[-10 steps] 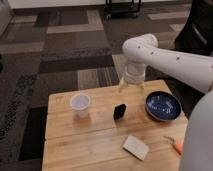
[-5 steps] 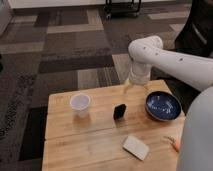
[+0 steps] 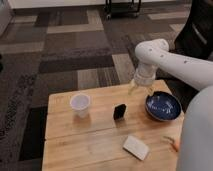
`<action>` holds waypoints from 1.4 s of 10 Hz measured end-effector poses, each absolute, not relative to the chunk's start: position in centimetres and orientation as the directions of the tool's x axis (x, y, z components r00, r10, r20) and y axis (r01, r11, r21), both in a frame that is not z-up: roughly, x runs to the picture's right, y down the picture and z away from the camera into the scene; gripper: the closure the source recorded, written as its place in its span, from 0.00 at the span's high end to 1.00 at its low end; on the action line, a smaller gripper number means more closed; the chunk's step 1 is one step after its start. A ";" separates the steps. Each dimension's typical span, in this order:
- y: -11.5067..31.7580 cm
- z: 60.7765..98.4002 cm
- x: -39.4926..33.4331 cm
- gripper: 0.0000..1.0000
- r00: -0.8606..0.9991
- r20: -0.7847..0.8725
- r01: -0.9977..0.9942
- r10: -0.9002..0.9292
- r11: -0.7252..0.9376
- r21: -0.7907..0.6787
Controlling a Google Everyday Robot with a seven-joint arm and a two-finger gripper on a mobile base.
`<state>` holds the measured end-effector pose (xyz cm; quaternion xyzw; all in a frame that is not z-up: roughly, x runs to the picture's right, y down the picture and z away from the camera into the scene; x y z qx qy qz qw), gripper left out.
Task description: Pick up the ceramic bowl
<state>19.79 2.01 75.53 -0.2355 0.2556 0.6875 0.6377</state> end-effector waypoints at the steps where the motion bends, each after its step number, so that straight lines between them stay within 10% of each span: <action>1: 2.2 75.9 20.5 0.65 -0.075 -0.652 -0.997 0.755 -0.057 0.049; 14: 7.0 81.5 24.3 0.65 -0.109 -0.682 -0.994 0.723 -0.100 0.053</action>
